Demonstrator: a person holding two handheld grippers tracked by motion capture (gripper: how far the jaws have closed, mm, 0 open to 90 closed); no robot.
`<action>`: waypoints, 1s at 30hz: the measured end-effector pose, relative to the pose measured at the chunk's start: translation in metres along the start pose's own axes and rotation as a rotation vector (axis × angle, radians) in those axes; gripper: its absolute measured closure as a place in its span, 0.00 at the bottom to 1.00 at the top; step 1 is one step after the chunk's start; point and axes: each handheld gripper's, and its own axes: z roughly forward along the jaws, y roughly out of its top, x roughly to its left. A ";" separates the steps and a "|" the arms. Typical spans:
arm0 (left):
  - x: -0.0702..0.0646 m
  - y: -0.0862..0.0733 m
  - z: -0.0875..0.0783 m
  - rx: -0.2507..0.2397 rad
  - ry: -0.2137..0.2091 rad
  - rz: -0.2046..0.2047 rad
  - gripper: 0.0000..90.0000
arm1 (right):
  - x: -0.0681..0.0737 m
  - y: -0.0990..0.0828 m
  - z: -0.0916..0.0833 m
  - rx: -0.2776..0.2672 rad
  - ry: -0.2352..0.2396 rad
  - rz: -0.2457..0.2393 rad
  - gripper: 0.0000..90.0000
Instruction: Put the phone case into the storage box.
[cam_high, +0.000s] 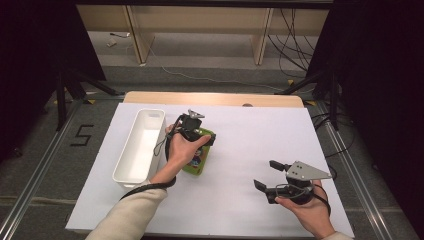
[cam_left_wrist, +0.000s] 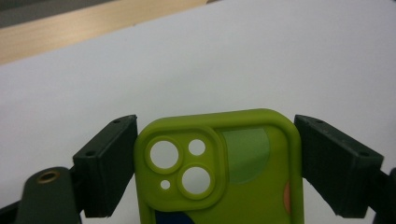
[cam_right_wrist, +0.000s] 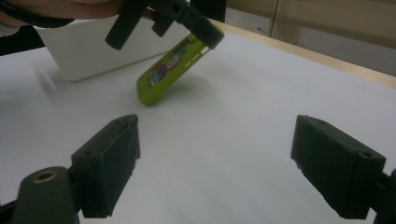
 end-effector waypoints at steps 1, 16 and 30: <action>0.000 0.000 -0.003 -0.012 -0.003 0.002 0.18 | 0.000 0.000 0.000 0.001 0.000 0.000 0.18; -0.002 0.008 -0.037 -0.166 -0.034 0.015 0.18 | 0.000 0.000 0.000 0.002 -0.001 0.001 0.18; 0.006 0.007 -0.072 -0.289 -0.044 0.039 0.18 | 0.000 0.000 0.001 0.005 -0.003 0.002 0.18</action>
